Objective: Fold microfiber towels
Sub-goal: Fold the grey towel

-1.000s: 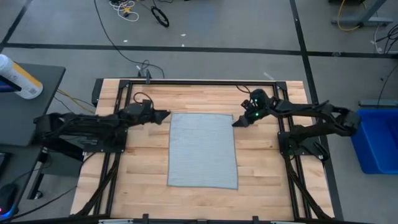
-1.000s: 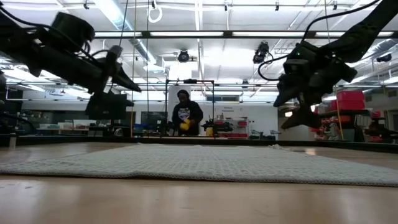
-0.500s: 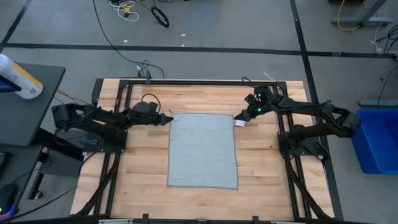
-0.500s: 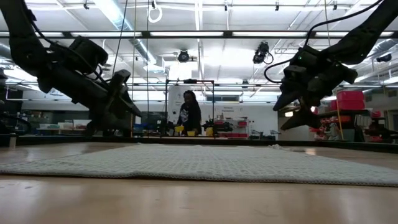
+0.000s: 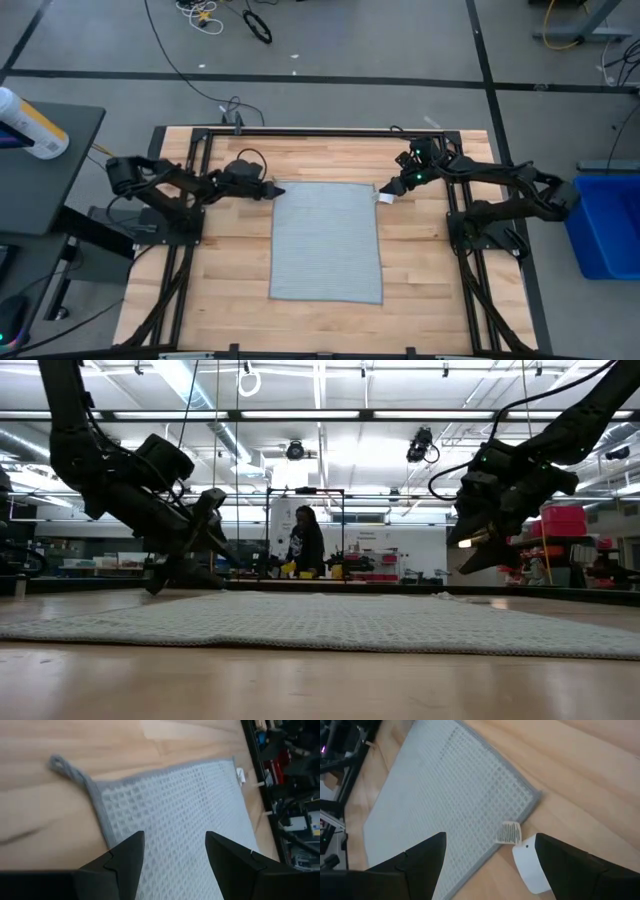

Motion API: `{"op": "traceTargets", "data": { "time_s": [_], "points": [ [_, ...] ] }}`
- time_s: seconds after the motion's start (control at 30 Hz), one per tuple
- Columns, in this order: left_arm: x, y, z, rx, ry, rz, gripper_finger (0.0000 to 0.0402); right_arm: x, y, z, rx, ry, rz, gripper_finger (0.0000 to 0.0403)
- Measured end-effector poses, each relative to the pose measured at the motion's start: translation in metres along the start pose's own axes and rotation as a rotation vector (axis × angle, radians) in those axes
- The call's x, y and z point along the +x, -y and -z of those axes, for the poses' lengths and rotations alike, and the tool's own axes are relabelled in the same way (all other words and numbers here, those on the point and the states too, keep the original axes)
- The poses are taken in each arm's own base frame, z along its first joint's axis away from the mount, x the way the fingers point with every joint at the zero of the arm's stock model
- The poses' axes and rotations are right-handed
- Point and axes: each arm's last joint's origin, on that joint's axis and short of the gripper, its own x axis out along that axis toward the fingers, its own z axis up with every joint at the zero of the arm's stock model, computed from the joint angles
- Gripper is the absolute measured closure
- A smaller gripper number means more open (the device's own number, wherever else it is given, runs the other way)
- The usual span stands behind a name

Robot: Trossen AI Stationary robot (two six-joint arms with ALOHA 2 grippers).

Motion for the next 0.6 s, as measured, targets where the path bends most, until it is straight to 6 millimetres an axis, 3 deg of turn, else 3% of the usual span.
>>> {"op": "traceTargets", "data": {
  "time_s": [0.23, 0.6],
  "points": [
    [-0.003, -0.01, -0.018, -0.054, 0.006, 0.007, 0.0184, 0.002, 0.002, 0.0, -0.011, -0.001, 0.021, 0.0089],
    [-0.005, -0.019, -0.014, -0.045, -0.096, -0.036, 0.0184, 0.021, 0.019, 0.005, 0.017, -0.087, 0.052, 0.0089]
  ]
}}
